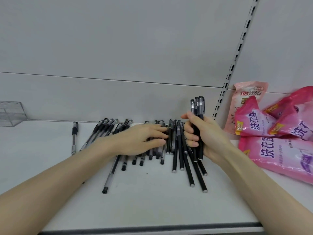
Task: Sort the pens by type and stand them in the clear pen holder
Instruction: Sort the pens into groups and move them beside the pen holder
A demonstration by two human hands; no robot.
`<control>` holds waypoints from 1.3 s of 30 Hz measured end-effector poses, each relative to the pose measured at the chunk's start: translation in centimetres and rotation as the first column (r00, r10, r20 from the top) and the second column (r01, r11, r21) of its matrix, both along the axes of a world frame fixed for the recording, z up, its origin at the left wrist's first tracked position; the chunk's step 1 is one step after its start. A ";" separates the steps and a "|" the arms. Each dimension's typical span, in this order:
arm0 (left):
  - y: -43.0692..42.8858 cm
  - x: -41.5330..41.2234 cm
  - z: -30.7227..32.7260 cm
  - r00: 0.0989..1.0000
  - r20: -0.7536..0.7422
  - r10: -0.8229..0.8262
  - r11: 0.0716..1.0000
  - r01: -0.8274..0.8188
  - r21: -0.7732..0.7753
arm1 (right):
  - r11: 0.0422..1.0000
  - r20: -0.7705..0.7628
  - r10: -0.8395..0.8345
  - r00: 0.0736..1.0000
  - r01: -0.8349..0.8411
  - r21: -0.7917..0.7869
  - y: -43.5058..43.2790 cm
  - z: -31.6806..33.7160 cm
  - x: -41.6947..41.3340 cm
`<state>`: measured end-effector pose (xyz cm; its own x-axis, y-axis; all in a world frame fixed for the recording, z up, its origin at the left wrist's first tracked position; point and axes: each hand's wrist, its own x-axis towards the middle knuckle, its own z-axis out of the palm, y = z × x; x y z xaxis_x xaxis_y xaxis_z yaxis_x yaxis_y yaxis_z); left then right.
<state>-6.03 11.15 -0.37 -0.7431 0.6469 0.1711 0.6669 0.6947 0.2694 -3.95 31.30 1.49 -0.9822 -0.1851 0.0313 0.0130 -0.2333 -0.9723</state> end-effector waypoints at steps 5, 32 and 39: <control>0.1 -0.3 0.2 0.991 -0.018 0.132 0.976 -0.127 0.177 | 0.998 0.012 -0.055 0.998 0.055 0.022 -0.3 -0.5 -0.2; 4.2 -0.8 -0.1 0.845 0.016 0.534 0.844 -0.532 -0.061 | 0.989 -0.002 -0.038 0.999 0.038 0.143 -0.6 -0.8 0.2; 4.2 -0.1 0.5 0.816 0.100 0.570 0.814 -0.577 0.069 | 0.987 -0.011 -0.078 0.997 0.079 0.143 -0.6 -1.1 0.1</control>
<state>-6.09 15.32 0.09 -0.9866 0.0838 0.1400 0.1319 0.9146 0.3822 -3.83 30.68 0.39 -0.9938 -0.1103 0.0152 -0.0051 -0.0917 -0.9958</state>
